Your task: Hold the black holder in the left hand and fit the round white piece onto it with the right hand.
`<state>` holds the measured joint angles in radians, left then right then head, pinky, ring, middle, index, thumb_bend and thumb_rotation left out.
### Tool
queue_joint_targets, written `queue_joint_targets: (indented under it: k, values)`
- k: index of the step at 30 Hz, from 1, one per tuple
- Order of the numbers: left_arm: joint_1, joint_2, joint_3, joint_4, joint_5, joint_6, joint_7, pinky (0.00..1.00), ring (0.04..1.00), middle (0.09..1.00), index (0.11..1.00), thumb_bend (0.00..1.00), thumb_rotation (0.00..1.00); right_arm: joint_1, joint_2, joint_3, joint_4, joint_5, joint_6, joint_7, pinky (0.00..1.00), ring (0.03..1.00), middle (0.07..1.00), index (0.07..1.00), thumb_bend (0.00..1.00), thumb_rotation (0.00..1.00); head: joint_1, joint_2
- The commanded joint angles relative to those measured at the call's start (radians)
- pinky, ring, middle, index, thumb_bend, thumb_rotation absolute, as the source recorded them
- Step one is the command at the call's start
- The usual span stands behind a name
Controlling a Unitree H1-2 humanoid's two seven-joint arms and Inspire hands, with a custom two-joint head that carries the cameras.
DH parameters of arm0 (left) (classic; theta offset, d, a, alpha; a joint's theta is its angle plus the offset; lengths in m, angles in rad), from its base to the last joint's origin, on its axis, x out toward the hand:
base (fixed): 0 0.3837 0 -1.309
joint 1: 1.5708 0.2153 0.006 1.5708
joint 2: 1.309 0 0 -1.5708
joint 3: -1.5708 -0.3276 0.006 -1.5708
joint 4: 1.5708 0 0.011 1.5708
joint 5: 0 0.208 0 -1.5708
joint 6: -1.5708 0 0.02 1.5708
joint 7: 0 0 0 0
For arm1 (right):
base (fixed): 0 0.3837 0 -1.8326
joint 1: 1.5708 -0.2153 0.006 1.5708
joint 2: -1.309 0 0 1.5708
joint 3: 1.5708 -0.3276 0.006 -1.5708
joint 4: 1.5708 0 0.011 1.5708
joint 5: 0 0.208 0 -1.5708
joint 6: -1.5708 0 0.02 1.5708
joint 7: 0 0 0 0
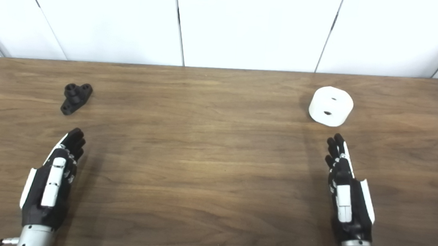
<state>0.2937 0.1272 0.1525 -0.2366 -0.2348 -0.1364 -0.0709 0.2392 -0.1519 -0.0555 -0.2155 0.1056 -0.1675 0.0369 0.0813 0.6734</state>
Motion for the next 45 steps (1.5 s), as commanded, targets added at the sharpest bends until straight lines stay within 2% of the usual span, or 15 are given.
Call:
queue_joint_targets:
  k: [1,10,13,17,21,27,36,42,45]
  values:
    - [0.001,-0.026,0.000,-0.018,0.003,-0.040,0.007,1.00,0.966,0.947,0.904,0.33,0.74,0.005,0.005,-0.011,0.043,-0.008,-0.029,0.001,1.00,0.996,0.969,0.983,0.68,1.00,0.004,0.000]
    - [0.002,-0.033,-0.006,-0.015,0.022,-0.044,0.015,1.00,0.967,0.941,0.890,0.33,0.75,0.003,-0.002,-0.013,0.059,0.008,-0.038,0.012,1.00,1.000,0.974,0.984,0.68,1.00,0.035,-0.015]
    - [0.000,-0.039,-0.016,-0.007,0.029,-0.055,0.021,1.00,0.962,0.939,0.888,0.33,0.75,-0.003,-0.013,-0.017,0.080,0.007,-0.063,0.019,1.00,1.000,0.980,0.996,0.66,1.00,0.079,-0.031]
    - [0.004,-0.052,-0.031,0.011,0.038,-0.079,0.029,1.00,0.956,0.932,0.881,0.36,0.75,-0.005,-0.023,-0.026,0.107,0.021,-0.090,0.034,1.00,1.000,0.982,1.000,0.64,1.00,0.145,-0.067]
    - [0.009,-0.067,-0.047,0.025,0.061,-0.098,0.041,0.99,0.944,0.914,0.874,0.34,0.75,-0.008,-0.030,-0.036,0.137,0.032,-0.119,0.054,1.00,1.000,0.983,0.999,0.64,1.00,0.195,-0.103]
    - [0.016,-0.079,-0.074,0.033,0.111,-0.106,0.068,0.97,0.939,0.914,0.874,0.35,0.74,-0.012,-0.041,-0.046,0.166,0.055,-0.110,0.077,1.00,1.000,0.986,0.998,0.70,1.00,0.236,-0.138]
    - [0.022,-0.080,-0.103,0.048,0.116,-0.133,0.067,0.98,0.951,0.929,0.887,0.34,0.73,-0.011,-0.048,-0.053,0.179,0.089,-0.100,0.100,1.00,1.000,0.994,1.000,0.66,1.00,0.262,-0.164]
    - [0.023,-0.080,-0.107,0.052,0.128,-0.141,0.081,0.98,0.952,0.929,0.887,0.32,0.71,-0.009,-0.051,-0.052,0.175,0.087,-0.089,0.101,1.00,1.000,0.998,1.000,0.68,1.00,0.244,-0.168]
    - [0.028,-0.082,-0.107,0.035,0.126,-0.137,0.086,0.98,0.953,0.928,0.887,0.31,0.66,-0.004,-0.051,-0.053,0.170,0.091,-0.089,0.102,1.00,1.000,0.991,0.998,0.68,1.00,0.236,-0.167]
